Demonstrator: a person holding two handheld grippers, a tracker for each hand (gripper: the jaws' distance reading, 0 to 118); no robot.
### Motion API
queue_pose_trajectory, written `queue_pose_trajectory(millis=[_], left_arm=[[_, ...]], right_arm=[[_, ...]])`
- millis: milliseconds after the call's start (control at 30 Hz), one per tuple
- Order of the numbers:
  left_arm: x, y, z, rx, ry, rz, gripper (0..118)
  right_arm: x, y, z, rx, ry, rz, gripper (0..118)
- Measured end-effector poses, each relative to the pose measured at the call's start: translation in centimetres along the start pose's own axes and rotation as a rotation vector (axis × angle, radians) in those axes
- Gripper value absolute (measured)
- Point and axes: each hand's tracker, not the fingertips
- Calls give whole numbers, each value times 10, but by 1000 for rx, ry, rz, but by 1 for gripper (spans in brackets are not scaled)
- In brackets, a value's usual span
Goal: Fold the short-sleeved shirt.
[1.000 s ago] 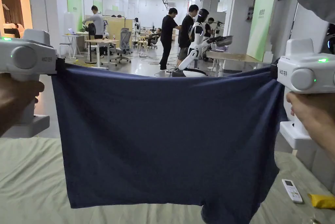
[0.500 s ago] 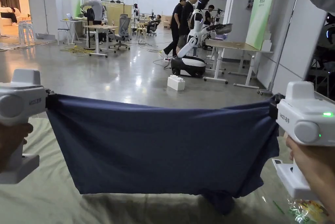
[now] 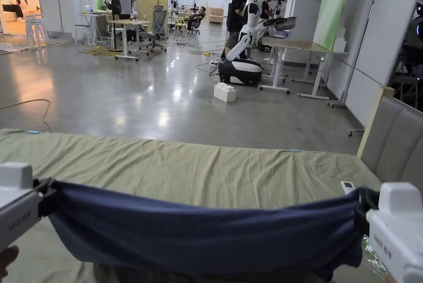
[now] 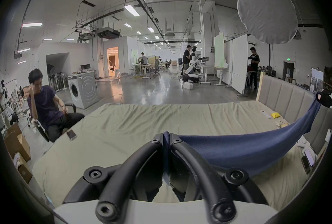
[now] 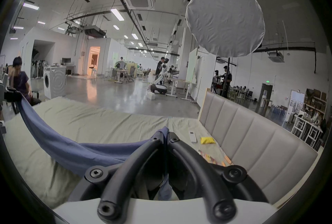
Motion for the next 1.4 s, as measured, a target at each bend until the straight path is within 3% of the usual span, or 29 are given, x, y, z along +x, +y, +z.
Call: queue_pose_trajectory(millis=[333, 467, 1133, 1267, 1333, 1367, 1400], left_arm=[[-36, -117, 33, -139, 17, 15, 6], [-19, -147, 44, -198, 18, -16, 6], [-26, -237, 30, -571, -57, -25, 7], [-26, -253, 29, -653, -43, -28, 13], [-26, -256, 32, -674, -13, -31, 25], [-27, -256, 35, -664, -11, -29, 36], [-28, -256, 37, -651, 0, -24, 46]], right_arm=[[-23, -97, 69, -159, 3, 49, 3], [-34, -133, 85, -247, 24, 66, 3], [-44, -230, 72, -634, 107, 107, 3], [-49, -248, 68, -713, 120, 127, 4], [-52, -252, 68, -727, 122, 142, 8], [-54, -251, 68, -731, 119, 153, 18], [-56, -248, 69, -729, 108, 169, 36]])
